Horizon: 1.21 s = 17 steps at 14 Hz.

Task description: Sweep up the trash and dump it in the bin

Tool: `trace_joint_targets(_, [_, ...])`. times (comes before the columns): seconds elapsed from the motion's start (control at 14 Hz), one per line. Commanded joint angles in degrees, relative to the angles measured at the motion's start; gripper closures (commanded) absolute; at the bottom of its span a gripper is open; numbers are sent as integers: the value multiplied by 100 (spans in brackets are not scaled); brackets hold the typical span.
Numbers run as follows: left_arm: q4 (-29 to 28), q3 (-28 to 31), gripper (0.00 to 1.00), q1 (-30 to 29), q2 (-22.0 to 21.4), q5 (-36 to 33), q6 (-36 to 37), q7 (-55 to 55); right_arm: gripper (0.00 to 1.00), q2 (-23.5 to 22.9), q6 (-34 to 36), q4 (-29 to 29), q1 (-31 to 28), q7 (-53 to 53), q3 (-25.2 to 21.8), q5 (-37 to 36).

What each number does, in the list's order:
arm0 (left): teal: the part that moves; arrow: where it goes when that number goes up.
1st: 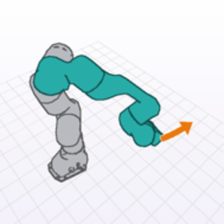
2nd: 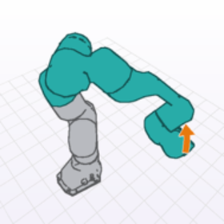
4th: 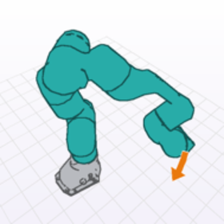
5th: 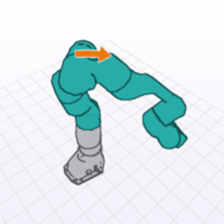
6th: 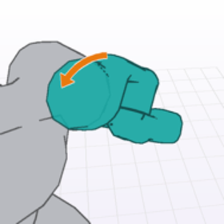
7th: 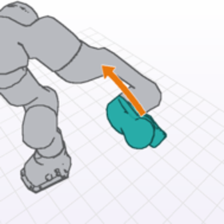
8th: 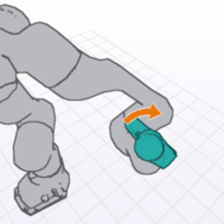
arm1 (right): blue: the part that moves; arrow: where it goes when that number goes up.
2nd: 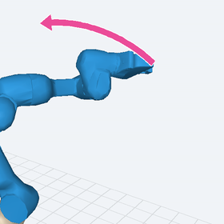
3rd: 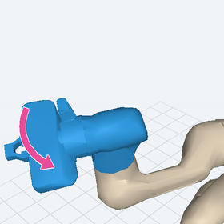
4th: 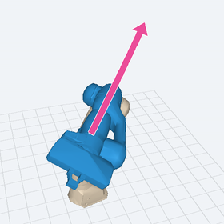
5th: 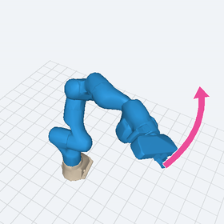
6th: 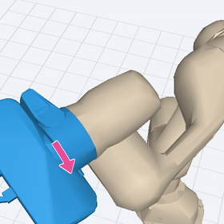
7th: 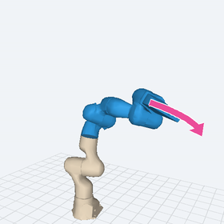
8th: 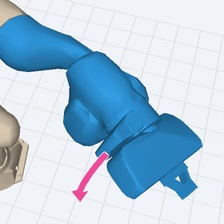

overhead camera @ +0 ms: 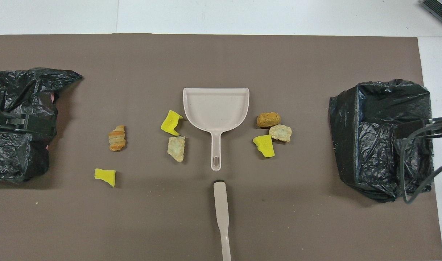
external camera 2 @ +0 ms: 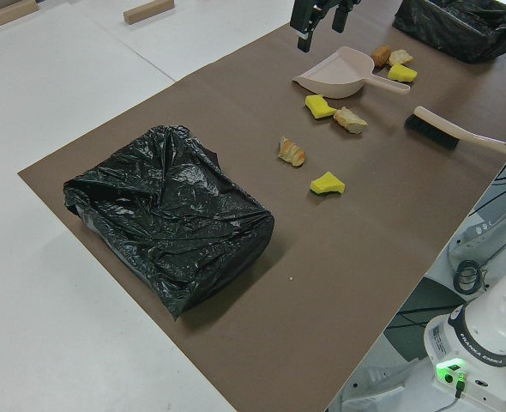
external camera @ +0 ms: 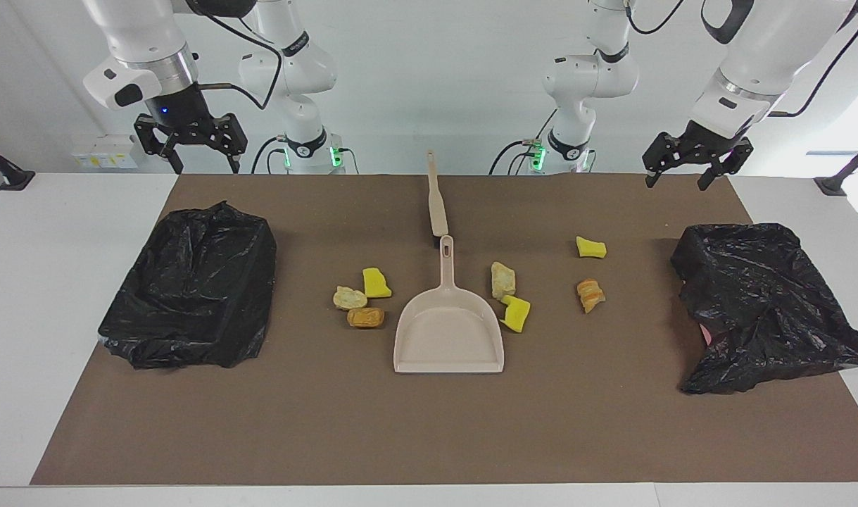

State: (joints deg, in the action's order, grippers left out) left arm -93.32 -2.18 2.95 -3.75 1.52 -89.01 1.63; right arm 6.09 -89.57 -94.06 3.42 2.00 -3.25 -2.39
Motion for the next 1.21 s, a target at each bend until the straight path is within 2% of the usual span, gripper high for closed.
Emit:
trace_joint_targets(0.0, [-99,77,0,110,-117,59,24,-93,0,7,28,46,-61,133,9,116])
trace_joint_targets(0.64, [-160,68,0,276,-117,147,7,-84,0,7,28,46,-61,133,9,116])
trace_joint_targets(1.14, [-713,68,0,997,-178,164,-81,-128,0,-2,28,46,-61,133,9,116])
